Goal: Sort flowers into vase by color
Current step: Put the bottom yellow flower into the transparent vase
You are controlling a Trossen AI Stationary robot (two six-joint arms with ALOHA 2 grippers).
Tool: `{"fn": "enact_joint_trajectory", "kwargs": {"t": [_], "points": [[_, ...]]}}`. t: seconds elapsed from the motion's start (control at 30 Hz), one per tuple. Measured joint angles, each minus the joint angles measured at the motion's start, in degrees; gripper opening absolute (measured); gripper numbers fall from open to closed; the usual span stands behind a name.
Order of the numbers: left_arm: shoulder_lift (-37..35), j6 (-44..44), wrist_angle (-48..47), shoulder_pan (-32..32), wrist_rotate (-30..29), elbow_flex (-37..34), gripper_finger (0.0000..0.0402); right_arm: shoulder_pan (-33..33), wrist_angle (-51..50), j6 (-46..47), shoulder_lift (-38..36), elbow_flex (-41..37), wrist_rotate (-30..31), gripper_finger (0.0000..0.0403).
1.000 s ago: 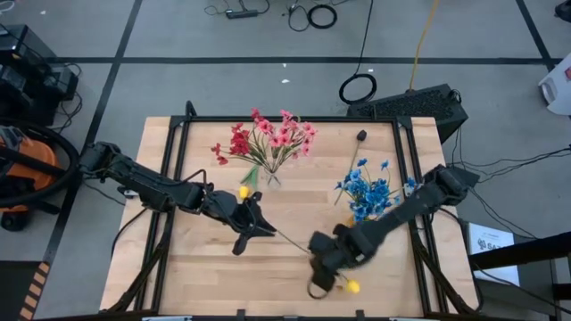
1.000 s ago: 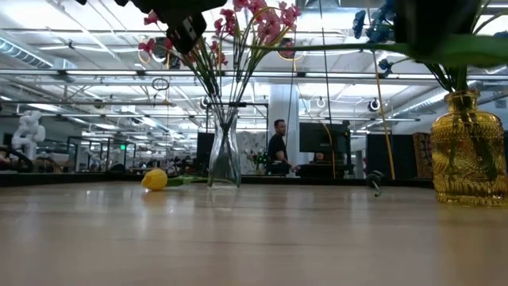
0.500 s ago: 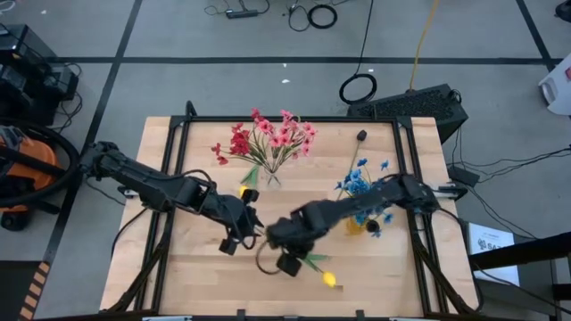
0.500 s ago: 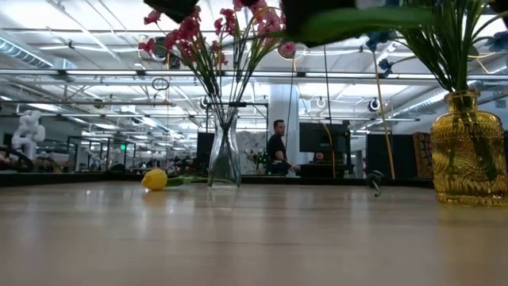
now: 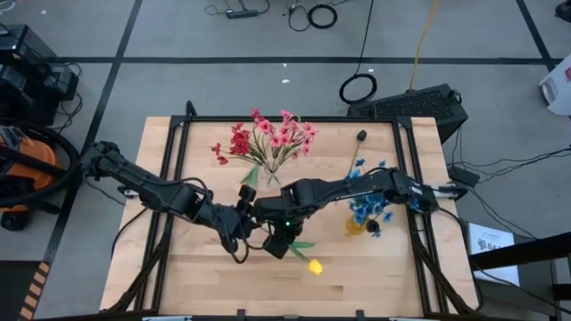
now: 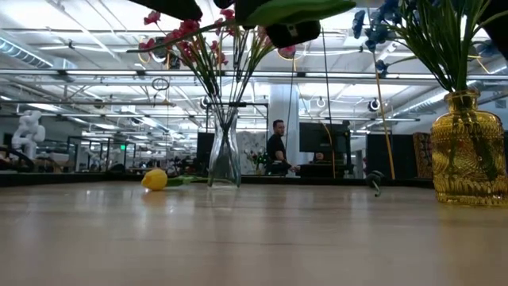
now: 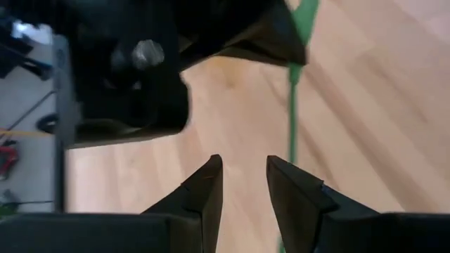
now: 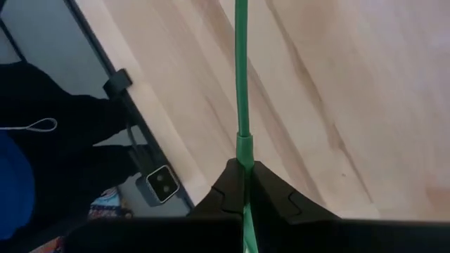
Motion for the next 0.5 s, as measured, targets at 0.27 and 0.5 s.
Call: {"fn": "enact_joint_trajectory", "kwargs": {"t": [0.27,0.5], "points": [[0.0,-1.6,0.2,-1.1,-2.0,0.0,0.0117,-1.6,2.4,0.5,-0.2,0.0,-1.3,0.0000],[0.0,-3.3,-0.2,-4.4,-4.9,-0.1,0.0117,-2.6,3.6,-0.7,-2.3,0.0,-1.4,0.0000]]}}
